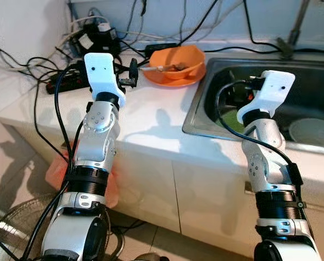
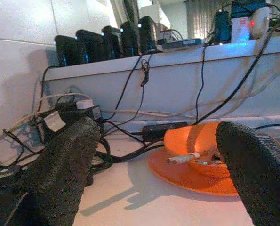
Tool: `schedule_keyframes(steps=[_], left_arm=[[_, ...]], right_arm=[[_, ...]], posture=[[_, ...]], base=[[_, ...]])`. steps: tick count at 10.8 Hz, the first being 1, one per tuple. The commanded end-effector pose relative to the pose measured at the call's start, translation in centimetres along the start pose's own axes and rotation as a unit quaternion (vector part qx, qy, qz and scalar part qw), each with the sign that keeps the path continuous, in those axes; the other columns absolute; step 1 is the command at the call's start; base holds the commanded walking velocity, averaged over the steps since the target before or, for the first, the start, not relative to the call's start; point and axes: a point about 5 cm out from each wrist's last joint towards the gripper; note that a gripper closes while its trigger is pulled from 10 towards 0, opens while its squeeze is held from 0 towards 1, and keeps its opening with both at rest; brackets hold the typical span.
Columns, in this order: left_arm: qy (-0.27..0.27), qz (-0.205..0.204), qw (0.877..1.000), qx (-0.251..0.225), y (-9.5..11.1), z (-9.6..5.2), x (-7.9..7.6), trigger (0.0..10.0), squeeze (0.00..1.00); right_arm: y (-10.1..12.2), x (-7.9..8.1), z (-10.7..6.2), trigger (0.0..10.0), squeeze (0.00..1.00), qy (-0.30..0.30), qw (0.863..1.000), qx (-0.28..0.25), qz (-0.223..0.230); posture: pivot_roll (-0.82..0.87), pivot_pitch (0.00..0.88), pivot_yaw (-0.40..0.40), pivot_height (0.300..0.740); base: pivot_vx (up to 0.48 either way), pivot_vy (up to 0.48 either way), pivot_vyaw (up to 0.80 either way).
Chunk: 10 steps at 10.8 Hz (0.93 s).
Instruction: Kitchen organization
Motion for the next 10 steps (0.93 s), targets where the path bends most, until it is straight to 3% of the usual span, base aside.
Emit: schedule_keyframes(steps=[1,5,8,9,10], left_arm=[[0.004,0.005,1.000,-0.003,0.4,0.0,0.4,10.0,0.00],[0.005,0.006,1.000,0.006,0.1,0.1,0.4,10.0,0.00],[0.028,0.032,0.999,0.020,-0.3,0.1,1.0,10.0,0.00],[0.005,0.050,0.998,0.022,-0.6,-0.1,0.5,10.0,0.00],[-0.045,0.064,0.995,0.056,-2.2,-0.6,-0.6,10.0,0.00]], right_arm=[[0.3,0.2,0.0,10.0,0.00,-0.001,1.000,-0.002,0.006],[0.0,0.2,0.0,10.0,0.00,-0.004,1.000,0.007,0.009],[0.1,0.2,0.1,10.0,0.00,-0.006,1.000,0.003,0.007],[0.1,0.1,0.0,10.0,0.00,-0.007,1.000,0.003,0.007],[0.1,0.1,0.0,10.0,0.00,-0.009,1.000,0.003,0.008]], posture=[[0.05,0.000,0.168,0.740],[0.05,0.000,0.168,0.740],[0.06,0.000,0.171,0.740],[0.06,0.000,0.171,0.740],[0.06,0.000,0.173,0.740]], base=[[0.000,0.000,0.00],[0.000,0.000,-0.79],[0.000,0.000,0.00],[0.000,0.000,0.00],[0.000,0.000,0.00]])
Point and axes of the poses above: a point about 5 cm out from each wrist's last joint towards the gripper, its own z axis pointing out of the wrist towards the gripper, its own y axis along the axis of the wrist's last joint, x = y × z, and after that the axes turned 2 degrees about -z, right-handed
